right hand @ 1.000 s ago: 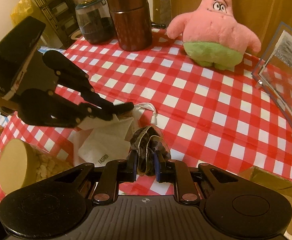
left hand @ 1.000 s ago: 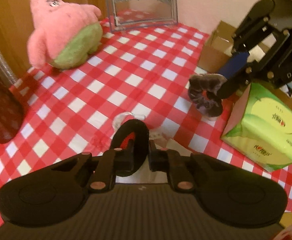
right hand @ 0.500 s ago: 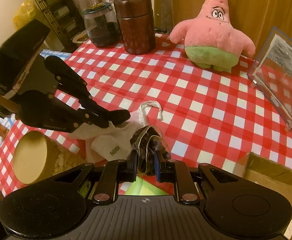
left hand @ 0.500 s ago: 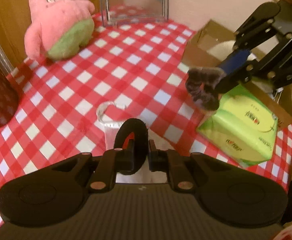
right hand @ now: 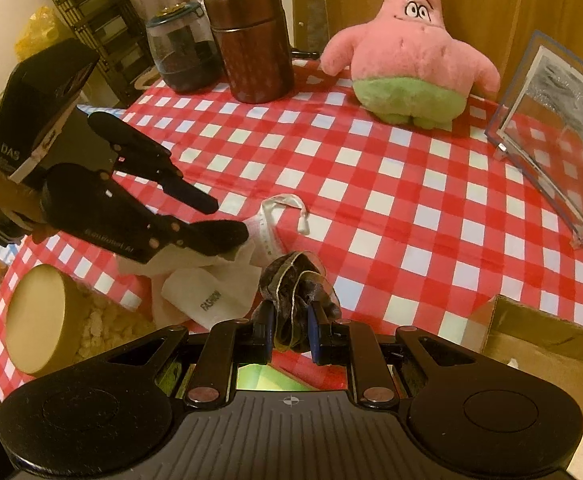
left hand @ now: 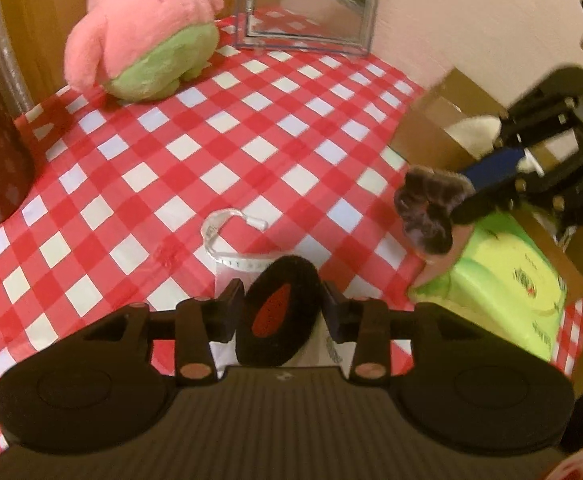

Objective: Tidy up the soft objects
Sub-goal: 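Carry the scrunchie and black pad over the cardboard tray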

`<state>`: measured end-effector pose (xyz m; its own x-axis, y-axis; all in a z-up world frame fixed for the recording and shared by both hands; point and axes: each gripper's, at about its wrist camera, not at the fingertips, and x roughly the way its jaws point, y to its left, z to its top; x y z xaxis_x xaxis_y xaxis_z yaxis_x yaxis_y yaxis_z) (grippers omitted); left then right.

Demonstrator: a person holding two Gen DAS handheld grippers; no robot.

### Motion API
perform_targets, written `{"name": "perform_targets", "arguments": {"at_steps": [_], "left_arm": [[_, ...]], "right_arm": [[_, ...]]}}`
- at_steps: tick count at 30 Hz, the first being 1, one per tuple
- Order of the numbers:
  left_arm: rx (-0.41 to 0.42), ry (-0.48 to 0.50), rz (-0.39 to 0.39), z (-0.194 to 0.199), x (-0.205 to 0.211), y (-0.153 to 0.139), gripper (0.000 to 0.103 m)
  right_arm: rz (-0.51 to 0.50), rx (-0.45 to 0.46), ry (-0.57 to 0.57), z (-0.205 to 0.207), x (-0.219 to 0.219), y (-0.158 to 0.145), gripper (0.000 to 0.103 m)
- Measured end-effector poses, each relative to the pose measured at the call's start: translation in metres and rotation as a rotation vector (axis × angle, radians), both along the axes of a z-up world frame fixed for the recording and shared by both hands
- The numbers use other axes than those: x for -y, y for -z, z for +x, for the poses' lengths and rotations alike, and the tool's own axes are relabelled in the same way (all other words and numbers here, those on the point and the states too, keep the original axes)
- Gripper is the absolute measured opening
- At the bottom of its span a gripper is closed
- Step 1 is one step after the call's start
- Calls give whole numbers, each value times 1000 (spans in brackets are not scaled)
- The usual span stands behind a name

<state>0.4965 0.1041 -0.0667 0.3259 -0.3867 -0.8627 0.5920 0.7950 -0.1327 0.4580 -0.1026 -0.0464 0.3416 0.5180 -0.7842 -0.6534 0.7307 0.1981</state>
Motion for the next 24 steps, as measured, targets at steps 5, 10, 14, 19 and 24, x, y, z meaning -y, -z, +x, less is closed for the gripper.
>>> {"name": "perform_targets", "arguments": {"at_steps": [5, 10, 14, 19, 24], "left_arm": [[-30, -24, -24, 7, -1, 2, 26], [-21, -29, 4, 5, 2, 0, 11], [10, -64, 0, 3, -5, -15, 10], [63, -106, -8, -4, -12, -43, 10], [99, -91, -8, -20, 0, -71, 10]], "right_arm": [[1, 1, 2, 0, 0, 1, 17], [8, 11, 11, -1, 2, -5, 17], [18, 25, 16, -6, 5, -14, 17], [28, 48, 23, -16, 8, -30, 17], [37, 74, 35, -33, 15, -50, 17]]}}
